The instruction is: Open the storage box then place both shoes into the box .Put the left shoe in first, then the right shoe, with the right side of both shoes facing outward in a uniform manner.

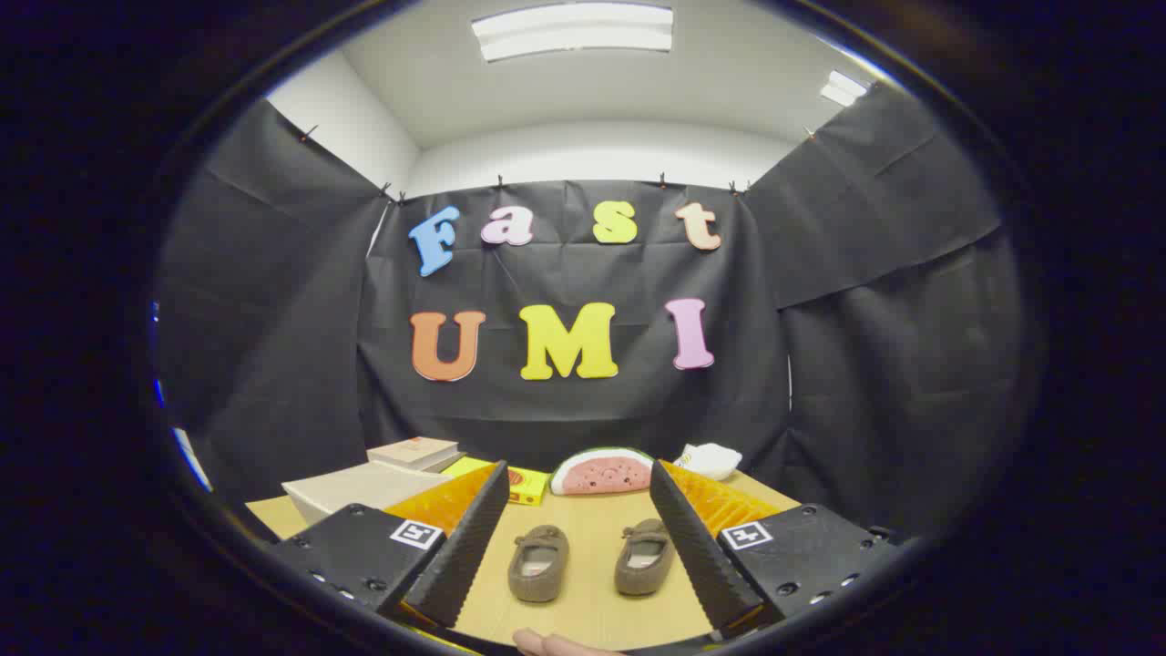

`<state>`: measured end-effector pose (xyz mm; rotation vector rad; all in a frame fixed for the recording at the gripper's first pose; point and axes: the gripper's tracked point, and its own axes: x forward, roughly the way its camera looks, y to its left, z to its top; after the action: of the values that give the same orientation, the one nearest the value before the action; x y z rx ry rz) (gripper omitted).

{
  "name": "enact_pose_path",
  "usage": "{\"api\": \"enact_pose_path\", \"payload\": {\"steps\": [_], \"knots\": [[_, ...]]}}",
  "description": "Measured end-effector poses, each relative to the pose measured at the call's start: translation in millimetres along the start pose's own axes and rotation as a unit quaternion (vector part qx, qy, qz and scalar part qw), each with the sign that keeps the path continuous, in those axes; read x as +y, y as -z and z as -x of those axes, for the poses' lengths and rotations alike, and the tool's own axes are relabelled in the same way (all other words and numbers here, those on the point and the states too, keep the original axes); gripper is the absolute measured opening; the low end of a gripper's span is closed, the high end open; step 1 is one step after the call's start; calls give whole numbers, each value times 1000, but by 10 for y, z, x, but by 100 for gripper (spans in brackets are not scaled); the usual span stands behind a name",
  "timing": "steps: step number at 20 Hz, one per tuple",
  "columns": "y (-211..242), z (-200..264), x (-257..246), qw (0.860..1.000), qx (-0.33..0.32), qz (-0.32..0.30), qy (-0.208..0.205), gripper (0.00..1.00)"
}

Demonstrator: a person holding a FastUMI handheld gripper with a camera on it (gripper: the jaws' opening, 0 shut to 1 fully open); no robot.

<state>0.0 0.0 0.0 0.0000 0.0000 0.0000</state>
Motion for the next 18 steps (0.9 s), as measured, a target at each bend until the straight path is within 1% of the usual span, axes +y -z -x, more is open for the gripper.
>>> {"api": "enact_pose_path", "payload": {"steps": [3, 8, 11, 18], "knots": [[26, 29, -35, 1000, 2, 20, 9, 95], [210, -54, -38, 999, 25, 22, 14, 95], [285, -110, 18, 999, 28, 25, 9, 95], [589, -472, 8, 997, 72, 25, 11, 95]]}}
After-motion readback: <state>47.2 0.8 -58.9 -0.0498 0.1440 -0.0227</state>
